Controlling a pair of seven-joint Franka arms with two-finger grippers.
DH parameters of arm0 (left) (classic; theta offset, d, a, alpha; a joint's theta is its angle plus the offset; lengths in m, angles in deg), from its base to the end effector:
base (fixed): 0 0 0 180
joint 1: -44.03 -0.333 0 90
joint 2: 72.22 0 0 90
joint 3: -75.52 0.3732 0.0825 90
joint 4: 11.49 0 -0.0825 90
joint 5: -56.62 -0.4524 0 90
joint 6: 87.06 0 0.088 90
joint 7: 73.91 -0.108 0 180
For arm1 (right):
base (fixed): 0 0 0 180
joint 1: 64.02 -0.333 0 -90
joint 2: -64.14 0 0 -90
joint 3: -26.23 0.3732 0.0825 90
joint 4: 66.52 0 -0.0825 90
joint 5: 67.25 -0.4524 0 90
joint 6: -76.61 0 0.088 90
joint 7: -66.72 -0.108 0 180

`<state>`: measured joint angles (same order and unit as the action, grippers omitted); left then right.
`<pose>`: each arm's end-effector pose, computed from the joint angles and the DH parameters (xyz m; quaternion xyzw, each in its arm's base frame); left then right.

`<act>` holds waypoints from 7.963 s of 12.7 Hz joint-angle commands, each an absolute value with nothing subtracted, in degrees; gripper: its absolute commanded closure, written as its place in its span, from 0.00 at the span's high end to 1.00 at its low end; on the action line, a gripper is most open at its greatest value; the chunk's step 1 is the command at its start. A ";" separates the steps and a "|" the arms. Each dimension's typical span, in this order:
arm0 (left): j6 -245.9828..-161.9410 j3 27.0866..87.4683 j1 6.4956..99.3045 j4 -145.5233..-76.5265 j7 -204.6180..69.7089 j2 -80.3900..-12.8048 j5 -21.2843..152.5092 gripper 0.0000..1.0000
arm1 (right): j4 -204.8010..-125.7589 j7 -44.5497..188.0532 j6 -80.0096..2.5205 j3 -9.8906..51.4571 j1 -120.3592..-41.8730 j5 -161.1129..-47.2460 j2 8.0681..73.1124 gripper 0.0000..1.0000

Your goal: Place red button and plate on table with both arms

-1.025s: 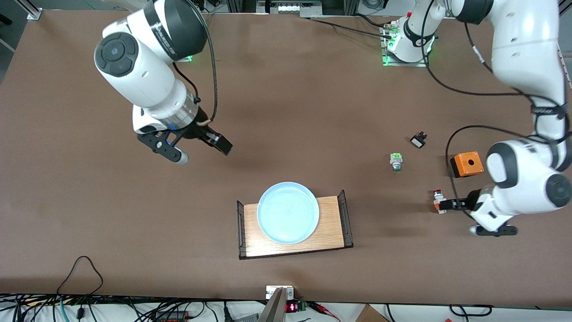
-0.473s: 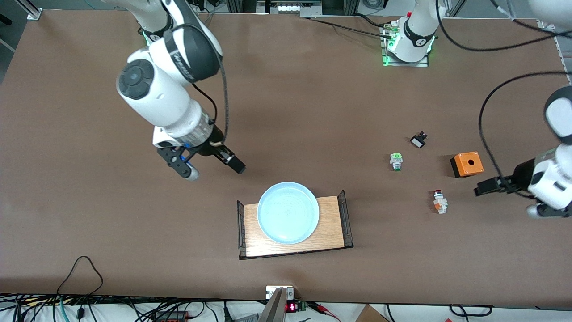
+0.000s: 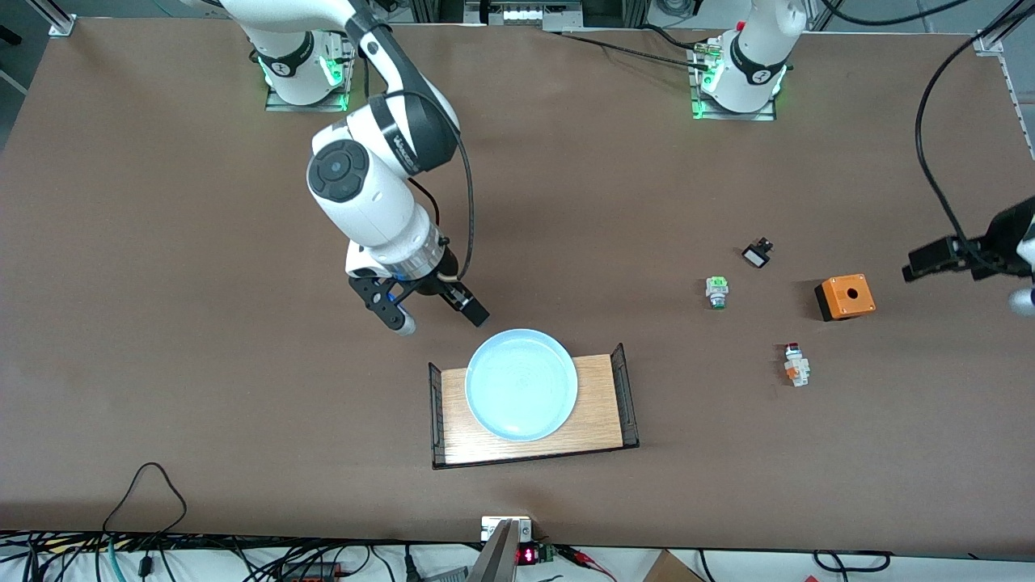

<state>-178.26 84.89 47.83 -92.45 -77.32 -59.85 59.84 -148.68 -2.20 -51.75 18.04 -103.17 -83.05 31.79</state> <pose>0.6985 0.0492 0.6265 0.9996 0.0184 -0.0163 0.0119 0.6918 0.4528 0.4117 -0.9156 0.3740 -0.0173 0.1468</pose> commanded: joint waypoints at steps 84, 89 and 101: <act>-176.10 77.54 44.11 -102.54 -79.00 -74.59 57.68 1.00 | -197.04 82.19 -61.47 18.59 -63.49 -72.96 51.92 1.00; -176.10 77.45 44.11 -102.54 -79.00 -74.59 57.68 1.00 | -188.29 74.28 -51.93 20.70 -64.63 -72.17 54.56 1.00; -176.10 77.45 44.11 -102.54 -79.00 -74.59 57.68 1.00 | -155.39 65.75 -18.33 20.70 -67.72 -67.16 54.03 1.00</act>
<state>-175.60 78.04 44.41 -101.47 -78.55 -73.55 59.19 -158.87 66.52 -21.89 20.65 -69.23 -68.08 55.00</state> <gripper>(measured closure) 0.000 0.000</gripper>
